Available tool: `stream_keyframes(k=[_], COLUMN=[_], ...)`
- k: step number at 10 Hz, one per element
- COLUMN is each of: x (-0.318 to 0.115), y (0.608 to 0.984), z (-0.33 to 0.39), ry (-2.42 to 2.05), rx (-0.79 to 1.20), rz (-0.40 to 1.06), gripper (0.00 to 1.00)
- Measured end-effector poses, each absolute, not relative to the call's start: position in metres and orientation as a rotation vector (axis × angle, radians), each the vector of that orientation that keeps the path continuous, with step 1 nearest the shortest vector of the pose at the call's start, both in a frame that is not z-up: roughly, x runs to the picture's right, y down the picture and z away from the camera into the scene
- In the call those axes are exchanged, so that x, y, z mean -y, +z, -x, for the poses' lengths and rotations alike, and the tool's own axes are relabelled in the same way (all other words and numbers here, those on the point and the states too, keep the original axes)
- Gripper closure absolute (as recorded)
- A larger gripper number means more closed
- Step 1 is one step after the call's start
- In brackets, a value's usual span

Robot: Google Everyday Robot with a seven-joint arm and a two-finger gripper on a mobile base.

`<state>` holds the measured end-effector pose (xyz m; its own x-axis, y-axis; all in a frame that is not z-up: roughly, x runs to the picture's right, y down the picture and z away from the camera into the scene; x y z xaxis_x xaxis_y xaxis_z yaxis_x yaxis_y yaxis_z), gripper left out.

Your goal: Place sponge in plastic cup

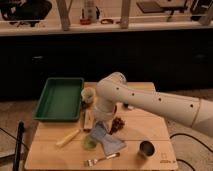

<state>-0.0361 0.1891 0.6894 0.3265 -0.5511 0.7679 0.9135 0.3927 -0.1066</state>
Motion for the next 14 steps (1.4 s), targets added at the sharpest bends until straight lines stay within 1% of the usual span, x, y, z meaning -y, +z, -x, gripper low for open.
stream_keyframes(k=[3, 8, 9, 11, 14], x=[-0.208, -0.224, -0.226, -0.229, -0.231], y=[0.692, 0.703, 0.705, 0.707, 0.709], z=[0.061, 0.066, 0.067, 0.069, 0.071], ry=[-1.076, -1.068, -1.055, -1.040, -1.029], rx=[0.740, 0.766, 0.766, 0.768, 0.771], rz=[0.589, 0.588, 0.592, 0.598, 0.609], gripper=[0.97, 0.97, 0.95, 0.79, 0.48])
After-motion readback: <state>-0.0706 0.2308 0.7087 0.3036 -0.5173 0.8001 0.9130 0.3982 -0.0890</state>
